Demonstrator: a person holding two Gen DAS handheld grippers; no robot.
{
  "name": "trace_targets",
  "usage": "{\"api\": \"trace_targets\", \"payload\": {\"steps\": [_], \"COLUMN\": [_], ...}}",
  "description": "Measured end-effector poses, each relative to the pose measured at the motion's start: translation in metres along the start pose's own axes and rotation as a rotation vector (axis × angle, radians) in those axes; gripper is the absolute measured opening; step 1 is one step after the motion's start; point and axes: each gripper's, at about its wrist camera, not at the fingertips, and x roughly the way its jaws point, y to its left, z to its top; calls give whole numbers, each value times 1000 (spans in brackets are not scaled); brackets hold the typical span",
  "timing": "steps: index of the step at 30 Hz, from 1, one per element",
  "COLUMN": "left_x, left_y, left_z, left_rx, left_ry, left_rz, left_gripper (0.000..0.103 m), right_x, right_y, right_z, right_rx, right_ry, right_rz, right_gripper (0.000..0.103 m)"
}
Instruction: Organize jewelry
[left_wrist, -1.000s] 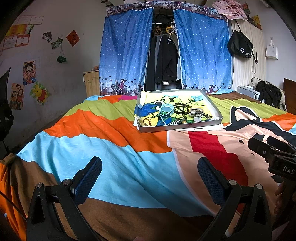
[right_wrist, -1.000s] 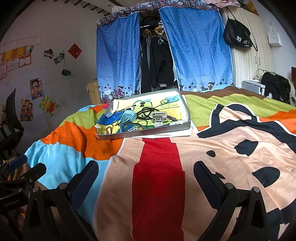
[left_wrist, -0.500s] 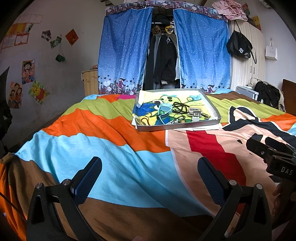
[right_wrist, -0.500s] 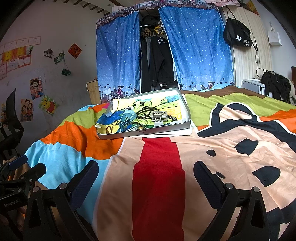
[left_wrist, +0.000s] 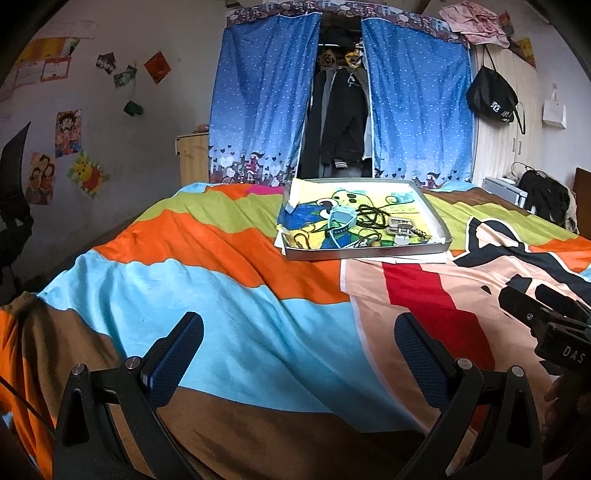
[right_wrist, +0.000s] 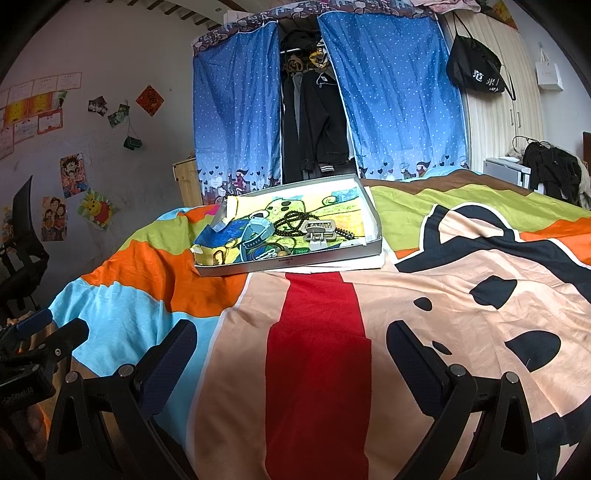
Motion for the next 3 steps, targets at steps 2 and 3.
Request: {"api": "trace_targets", "payload": {"steps": [2,3], "left_x": [0,0], "left_y": [1,2], "left_z": [-1,-1], "left_rx": [-1,-3], "left_ry": [2,4], "left_rz": [6,8], "left_gripper": [101,101], "right_x": [0,0], "right_y": [0,0], "right_z": [0,0], "right_rx": [0,0], "right_ry": [-1,1], "right_rz": [0,0], "right_gripper": [103,103]}}
